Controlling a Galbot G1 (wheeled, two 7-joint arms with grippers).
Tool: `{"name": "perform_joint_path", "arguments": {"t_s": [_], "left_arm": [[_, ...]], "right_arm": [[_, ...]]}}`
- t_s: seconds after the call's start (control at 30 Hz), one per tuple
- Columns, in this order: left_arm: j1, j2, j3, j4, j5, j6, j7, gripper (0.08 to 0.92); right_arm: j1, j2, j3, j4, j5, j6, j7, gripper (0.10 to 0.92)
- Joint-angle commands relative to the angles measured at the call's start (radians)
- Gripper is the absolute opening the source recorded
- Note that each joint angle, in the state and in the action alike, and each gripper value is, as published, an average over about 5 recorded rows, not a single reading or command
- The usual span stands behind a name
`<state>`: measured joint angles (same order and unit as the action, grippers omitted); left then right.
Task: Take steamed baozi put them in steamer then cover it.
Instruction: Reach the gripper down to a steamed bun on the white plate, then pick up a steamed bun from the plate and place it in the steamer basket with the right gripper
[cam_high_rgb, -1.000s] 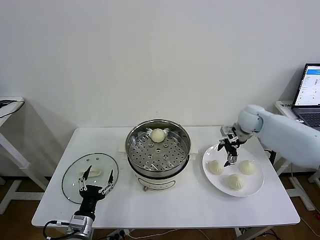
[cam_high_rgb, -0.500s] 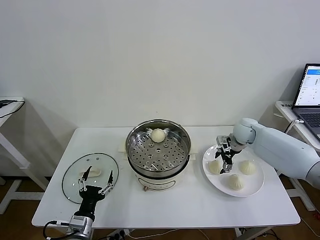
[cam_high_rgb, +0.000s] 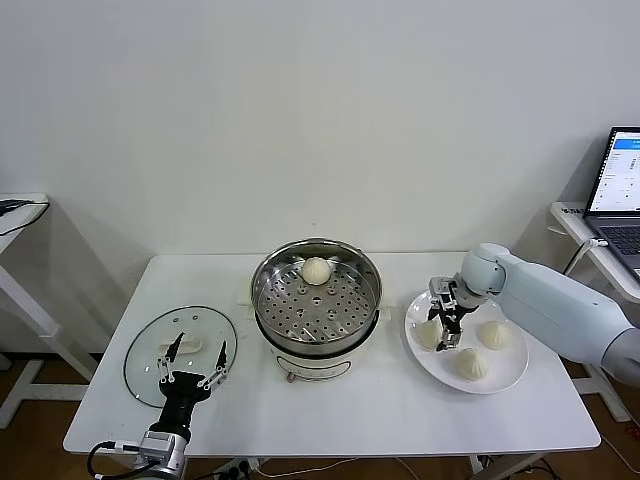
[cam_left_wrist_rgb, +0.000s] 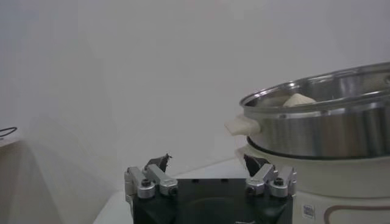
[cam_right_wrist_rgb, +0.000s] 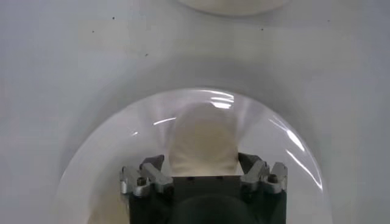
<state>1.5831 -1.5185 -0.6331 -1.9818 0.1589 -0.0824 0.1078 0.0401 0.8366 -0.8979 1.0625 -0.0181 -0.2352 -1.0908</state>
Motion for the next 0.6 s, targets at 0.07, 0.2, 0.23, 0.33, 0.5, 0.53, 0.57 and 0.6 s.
{"name": "perform_joint_path", "arguments": {"t_s": [0.07,0.2,0.23,0.33,0.5,0.53,0.57,0.6], "left_arm": [[0.000,-0.002,0.001,0.001,0.000,-0.001,-0.001,0.823],[0.000,-0.005,0.002,-0.001,0.000,0.002,-0.006,0.823],[0.000,-0.006,0.003,-0.002,0.000,0.002,-0.007,0.823],[0.000,-0.008,0.004,-0.004,0.000,0.002,-0.009,0.823],[0.002,-0.009,0.005,-0.010,0.000,0.003,-0.011,0.823],[0.003,-0.009,0.005,-0.012,0.000,0.003,-0.012,0.823],[0.003,-0.008,0.005,-0.014,0.000,0.003,-0.012,0.823],[0.004,-0.008,0.005,-0.016,0.000,0.004,-0.013,0.823]], "right_arm": [[-0.008,0.003,0.010,-0.005,-0.010,0.002,0.003,0.742],[-0.004,-0.002,0.011,0.000,-0.009,0.002,-0.001,0.726],[-0.002,-0.004,0.012,0.002,-0.008,0.002,-0.003,0.723],[0.001,-0.011,0.012,0.008,-0.007,0.002,-0.006,0.715],[0.022,-0.040,0.002,0.034,0.013,-0.002,-0.009,0.713],[0.037,-0.052,-0.006,0.046,0.026,-0.004,-0.009,0.712],[0.055,-0.064,-0.018,0.059,0.043,-0.007,-0.009,0.712],[0.083,-0.080,-0.034,0.078,0.065,-0.012,-0.009,0.712]]}}
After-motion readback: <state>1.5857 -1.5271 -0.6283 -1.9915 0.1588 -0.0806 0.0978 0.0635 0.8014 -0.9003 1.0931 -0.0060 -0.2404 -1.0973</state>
